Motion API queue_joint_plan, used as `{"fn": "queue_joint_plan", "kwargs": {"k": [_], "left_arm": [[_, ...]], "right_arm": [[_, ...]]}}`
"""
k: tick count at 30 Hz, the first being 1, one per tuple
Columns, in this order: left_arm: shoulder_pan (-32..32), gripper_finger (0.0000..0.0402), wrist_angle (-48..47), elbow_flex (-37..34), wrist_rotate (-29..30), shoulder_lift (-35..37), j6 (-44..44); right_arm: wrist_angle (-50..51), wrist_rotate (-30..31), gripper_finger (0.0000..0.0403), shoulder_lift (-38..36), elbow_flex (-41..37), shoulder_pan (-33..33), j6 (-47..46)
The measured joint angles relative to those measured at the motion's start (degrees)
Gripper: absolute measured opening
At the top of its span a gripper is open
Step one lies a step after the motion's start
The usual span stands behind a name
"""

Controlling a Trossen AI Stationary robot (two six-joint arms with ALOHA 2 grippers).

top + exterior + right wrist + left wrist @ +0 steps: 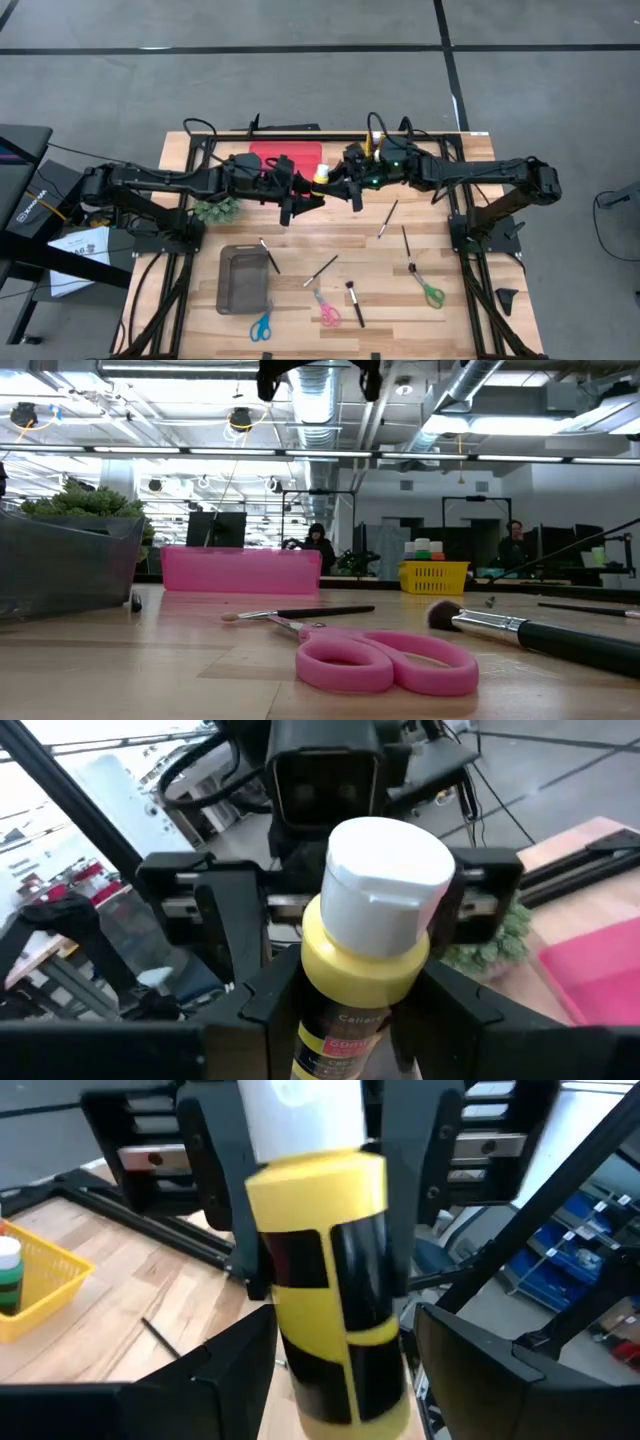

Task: Pick & Place Paint Supplies
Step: Put the yellow paint bottle into the yellow bin

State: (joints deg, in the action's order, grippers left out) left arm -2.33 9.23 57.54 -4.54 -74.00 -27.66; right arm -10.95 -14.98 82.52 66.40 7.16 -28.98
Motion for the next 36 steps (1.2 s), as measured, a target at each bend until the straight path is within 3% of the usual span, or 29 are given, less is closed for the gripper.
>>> {"fn": "queue_joint_plan", "kwargs": {"k": [15,24,36], "left_arm": [[0.00,0.0112,-2.03,0.00,-0.23,-0.02,-1.55],[-0.04,0.0112,-7.59,0.11,-3.37,0.42,0.20],[0.70,0.0110,-17.25,-0.04,-10.05,0.55,2.46]], "right_arm": [[0.64,0.02,0.0145,0.16,0.27,0.37,0.91],[3.27,-1.28,0.0149,0.40,0.27,0.31,-1.47],[7.84,-5.55,0.0205,0.03,0.23,0.42,-2.56]]}}
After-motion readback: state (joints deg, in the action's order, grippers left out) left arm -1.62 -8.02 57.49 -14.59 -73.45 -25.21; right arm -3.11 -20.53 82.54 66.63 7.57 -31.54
